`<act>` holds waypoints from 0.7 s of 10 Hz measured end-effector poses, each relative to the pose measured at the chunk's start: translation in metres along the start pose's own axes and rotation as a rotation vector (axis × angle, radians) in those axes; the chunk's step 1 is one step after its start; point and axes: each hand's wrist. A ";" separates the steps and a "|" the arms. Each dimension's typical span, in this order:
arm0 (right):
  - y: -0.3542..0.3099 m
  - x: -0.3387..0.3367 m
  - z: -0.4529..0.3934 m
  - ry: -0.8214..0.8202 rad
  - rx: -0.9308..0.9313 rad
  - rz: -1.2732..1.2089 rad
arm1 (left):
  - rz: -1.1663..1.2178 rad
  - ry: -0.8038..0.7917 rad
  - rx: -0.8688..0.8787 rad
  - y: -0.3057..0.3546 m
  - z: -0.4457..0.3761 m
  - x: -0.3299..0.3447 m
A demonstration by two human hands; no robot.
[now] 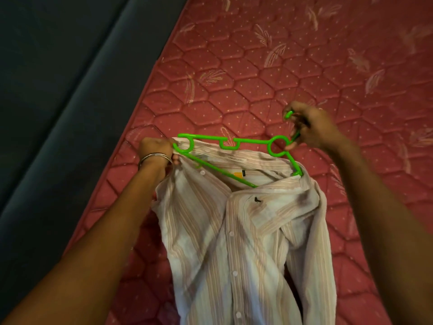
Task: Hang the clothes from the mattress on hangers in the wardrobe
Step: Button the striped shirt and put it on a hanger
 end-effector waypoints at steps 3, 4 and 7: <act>0.001 0.021 0.000 0.038 -0.115 0.502 | -0.345 -0.044 0.571 0.000 -0.001 -0.016; -0.016 0.032 -0.003 -0.043 -0.020 0.377 | -0.405 0.024 0.748 -0.001 0.004 -0.015; 0.015 -0.001 0.011 0.305 0.119 0.261 | -0.522 -0.164 0.705 0.011 -0.002 -0.040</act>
Point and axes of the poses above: each hand's wrist, its own z-axis away from the middle knuckle, its own x-axis out of the palm, y = z × x, and after that the axes turned 15 degrees about y, right-handed
